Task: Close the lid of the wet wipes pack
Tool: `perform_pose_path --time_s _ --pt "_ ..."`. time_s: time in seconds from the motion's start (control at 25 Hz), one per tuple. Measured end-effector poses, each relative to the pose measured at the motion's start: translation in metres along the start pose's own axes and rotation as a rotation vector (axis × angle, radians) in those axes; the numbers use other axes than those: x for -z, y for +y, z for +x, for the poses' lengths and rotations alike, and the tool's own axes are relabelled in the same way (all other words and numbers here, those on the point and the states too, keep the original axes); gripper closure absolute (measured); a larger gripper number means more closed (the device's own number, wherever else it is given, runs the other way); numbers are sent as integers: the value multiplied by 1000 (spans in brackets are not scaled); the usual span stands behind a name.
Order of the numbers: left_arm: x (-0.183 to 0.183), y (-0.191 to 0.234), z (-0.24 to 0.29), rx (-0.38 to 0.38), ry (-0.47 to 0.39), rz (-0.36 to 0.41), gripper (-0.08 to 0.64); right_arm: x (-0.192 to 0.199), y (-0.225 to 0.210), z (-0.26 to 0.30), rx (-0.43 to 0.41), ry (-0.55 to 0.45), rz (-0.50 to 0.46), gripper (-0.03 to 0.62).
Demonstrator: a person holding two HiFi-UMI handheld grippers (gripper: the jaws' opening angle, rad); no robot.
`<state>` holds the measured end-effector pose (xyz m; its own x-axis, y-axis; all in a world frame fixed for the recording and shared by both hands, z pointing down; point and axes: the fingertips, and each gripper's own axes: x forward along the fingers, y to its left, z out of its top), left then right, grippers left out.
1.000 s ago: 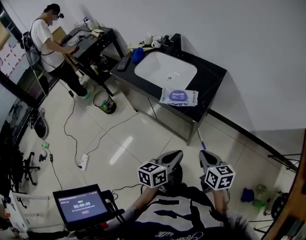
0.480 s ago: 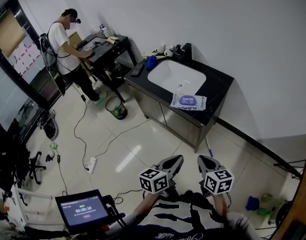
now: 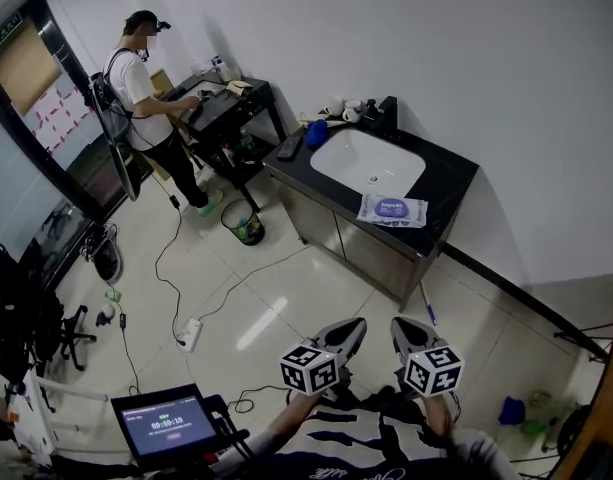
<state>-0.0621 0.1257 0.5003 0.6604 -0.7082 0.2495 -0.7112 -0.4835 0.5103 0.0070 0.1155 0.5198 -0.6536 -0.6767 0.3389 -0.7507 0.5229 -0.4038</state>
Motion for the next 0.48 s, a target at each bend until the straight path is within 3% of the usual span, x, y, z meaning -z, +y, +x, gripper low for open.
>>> perform_pose_path --time_s 0.48 --pt "14 1 -8 66 56 -13 560 12 21 -12 58 -10 -6 594"
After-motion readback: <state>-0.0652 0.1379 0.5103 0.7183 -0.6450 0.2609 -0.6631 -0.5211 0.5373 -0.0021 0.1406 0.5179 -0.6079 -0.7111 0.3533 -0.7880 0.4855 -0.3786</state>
